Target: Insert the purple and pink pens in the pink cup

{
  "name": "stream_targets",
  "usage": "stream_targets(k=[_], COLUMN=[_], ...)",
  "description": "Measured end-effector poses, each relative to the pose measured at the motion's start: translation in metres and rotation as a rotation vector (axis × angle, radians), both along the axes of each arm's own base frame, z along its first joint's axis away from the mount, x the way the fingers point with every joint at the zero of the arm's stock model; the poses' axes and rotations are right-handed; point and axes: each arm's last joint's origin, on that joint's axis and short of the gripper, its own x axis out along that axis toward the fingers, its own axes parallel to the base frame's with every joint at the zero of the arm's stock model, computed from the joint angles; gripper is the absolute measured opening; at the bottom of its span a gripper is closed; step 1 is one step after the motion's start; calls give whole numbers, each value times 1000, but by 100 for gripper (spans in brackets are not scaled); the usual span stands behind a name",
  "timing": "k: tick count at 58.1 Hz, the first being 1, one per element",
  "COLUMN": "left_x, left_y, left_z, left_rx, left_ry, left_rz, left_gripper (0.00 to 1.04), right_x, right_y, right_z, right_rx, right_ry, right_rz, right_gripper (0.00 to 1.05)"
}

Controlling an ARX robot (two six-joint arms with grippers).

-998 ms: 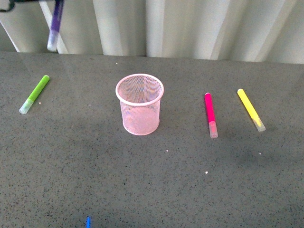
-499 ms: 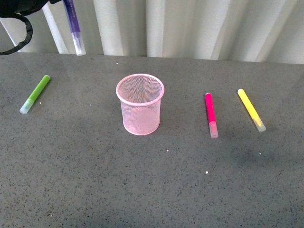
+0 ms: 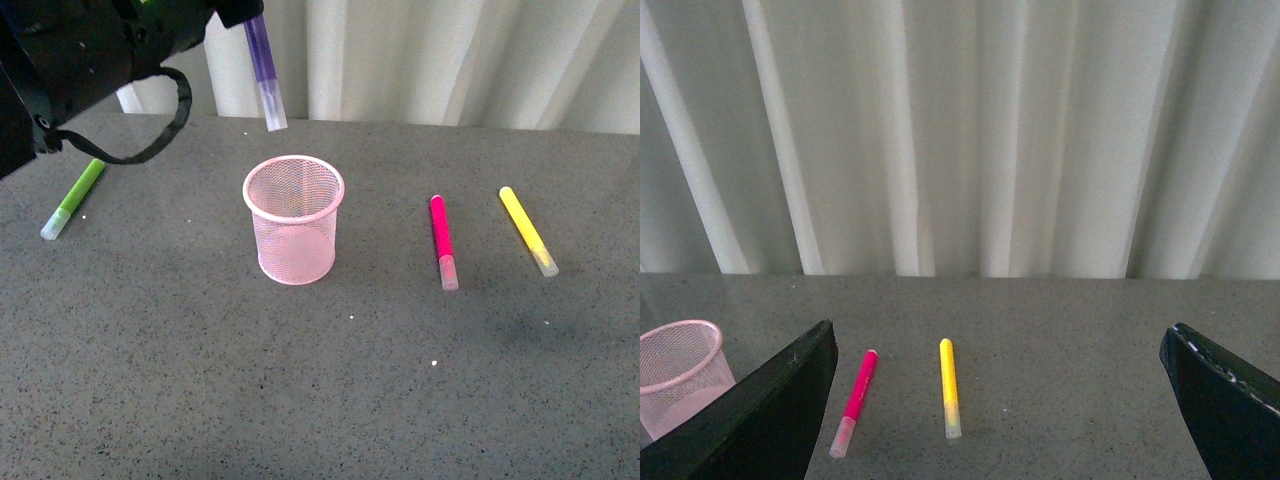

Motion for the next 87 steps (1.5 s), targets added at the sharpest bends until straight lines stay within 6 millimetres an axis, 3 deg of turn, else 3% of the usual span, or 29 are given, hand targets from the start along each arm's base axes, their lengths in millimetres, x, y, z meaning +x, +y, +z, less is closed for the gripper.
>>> stream_targets(k=[22,38,54,65,78,87], left_x=[0,2,1,-3,-14,-58], left_y=[-4,-5,-1,11,48,82], left_z=[-37,-45,-45,-43,-11,28], left_rx=[-38,-48,-33,-17,14,36], left_ry=[57,49,31,76,168,180], left_rz=[22,0,-14,-27,-159,-365], left_gripper=[13,14,68,99,98,98], right_x=[0,0,0,0,0,0], right_y=[0,0,0,0,0,0], right_z=[0,0,0,0,0,0], right_rx=[0,0,0,0,0,0], right_ry=[0,0,0,0,0,0], right_rz=[0,0,0,0,0,0], right_gripper=[98,98,98,98,98,98])
